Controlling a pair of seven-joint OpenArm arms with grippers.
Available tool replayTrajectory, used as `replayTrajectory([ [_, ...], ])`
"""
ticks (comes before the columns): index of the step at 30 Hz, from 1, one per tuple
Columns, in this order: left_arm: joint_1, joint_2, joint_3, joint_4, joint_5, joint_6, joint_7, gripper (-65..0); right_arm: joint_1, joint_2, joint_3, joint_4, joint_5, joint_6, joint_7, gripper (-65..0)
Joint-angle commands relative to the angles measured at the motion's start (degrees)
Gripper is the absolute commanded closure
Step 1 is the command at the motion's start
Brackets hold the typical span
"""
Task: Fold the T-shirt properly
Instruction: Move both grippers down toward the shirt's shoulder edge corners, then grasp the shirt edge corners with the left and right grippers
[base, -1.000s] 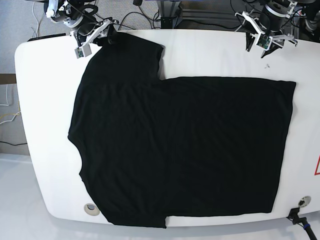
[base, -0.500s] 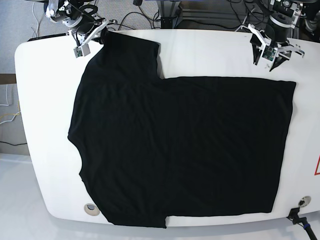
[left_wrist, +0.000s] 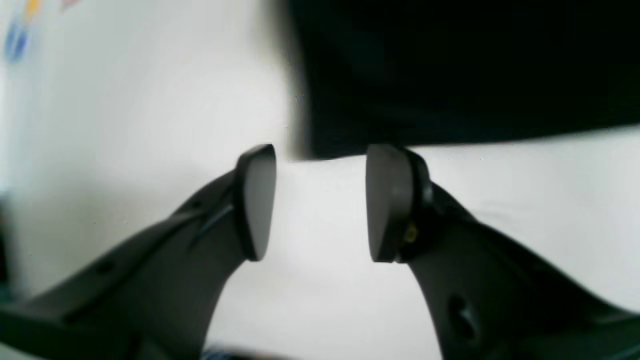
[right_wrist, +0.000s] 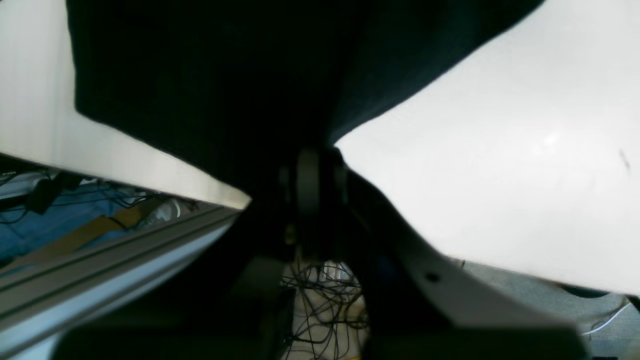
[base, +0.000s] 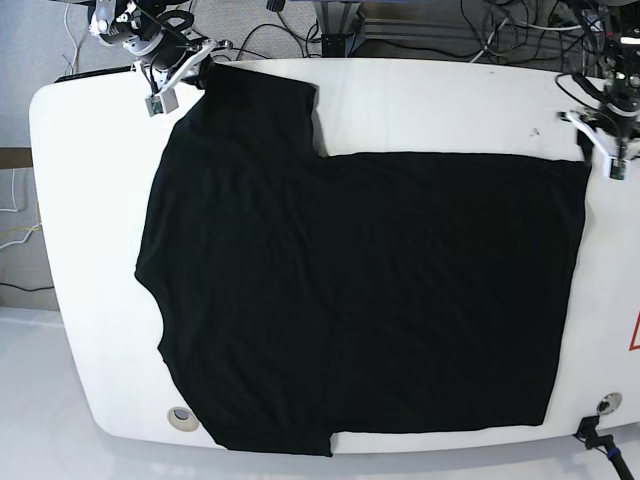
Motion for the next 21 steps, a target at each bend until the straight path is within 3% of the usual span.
replayTrajectory([
  [1, -1.8, -1.2, -4.5, -2.8, -4.1, 0.8, 1.4, -27.3, -0.4, 0.4, 0.5, 0.7, 0.0, 0.4, 0.4, 0.0],
  [3, -3.9, -1.6, -7.4, -6.3, -7.0, 0.9, 3.5, -27.5, -0.5, 0.5, 0.7, 0.6, -0.1, 0.6, 0.3, 0.0],
  [4, -4.7, -1.8, -4.6, -5.5, -7.3, -1.4, 2.8, -26.9, -0.4, 0.0, 0.3, 0.7, 0.5, 0.5, 0.7, -1.0],
  [16, -13.3, -4.8, -1.9, -13.6, -7.1, -3.6, 3.6, -28.2, -0.6, 0.4, 0.3, 1.2, 0.3, 0.5, 1.2, -1.2],
  [21, -13.7, -5.9, -2.0, -14.7, -7.4, -7.1, 4.0, -28.3, -0.4, 0.4, 0.4, 1.2, 0.2, 0.6, 1.8, -1.2],
])
